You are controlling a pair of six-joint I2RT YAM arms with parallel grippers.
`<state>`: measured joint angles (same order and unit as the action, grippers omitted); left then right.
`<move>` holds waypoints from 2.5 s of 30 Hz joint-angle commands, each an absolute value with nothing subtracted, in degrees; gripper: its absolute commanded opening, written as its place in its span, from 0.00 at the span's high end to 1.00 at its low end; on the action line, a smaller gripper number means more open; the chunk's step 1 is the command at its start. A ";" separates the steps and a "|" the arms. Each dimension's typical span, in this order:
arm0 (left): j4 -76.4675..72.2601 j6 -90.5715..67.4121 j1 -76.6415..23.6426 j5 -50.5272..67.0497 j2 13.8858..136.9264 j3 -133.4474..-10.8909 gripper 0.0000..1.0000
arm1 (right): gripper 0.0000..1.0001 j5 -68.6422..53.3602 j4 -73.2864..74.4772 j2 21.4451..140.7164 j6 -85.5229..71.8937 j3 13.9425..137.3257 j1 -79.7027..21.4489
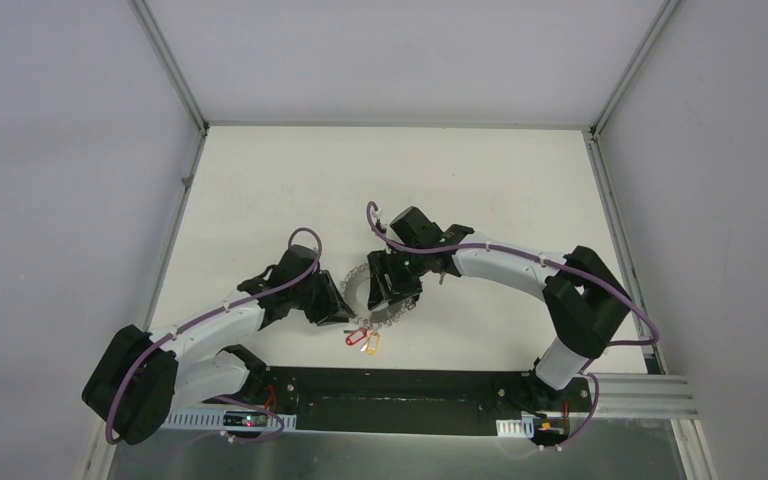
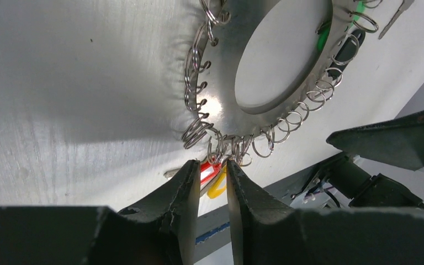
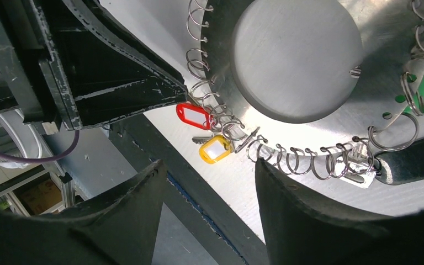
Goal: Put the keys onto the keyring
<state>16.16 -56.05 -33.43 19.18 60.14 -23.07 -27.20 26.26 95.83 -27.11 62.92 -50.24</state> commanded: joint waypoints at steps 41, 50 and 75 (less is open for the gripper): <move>16.31 -48.07 -37.09 15.29 69.48 -30.96 1.00 | 0.38 -26.10 26.98 92.56 -25.74 61.79 -48.74; 24.88 -39.68 -37.09 16.03 67.18 -38.32 1.00 | 0.38 -26.62 27.00 91.00 -25.45 61.55 -47.87; 32.44 -7.13 -37.09 29.77 58.91 -57.97 1.00 | 0.27 -28.14 -2.63 58.49 -7.28 43.63 -45.74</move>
<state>34.94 -14.28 -36.45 25.23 60.88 -54.33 -26.04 8.84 62.19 -14.96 47.75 -45.82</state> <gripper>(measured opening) 0.009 0.731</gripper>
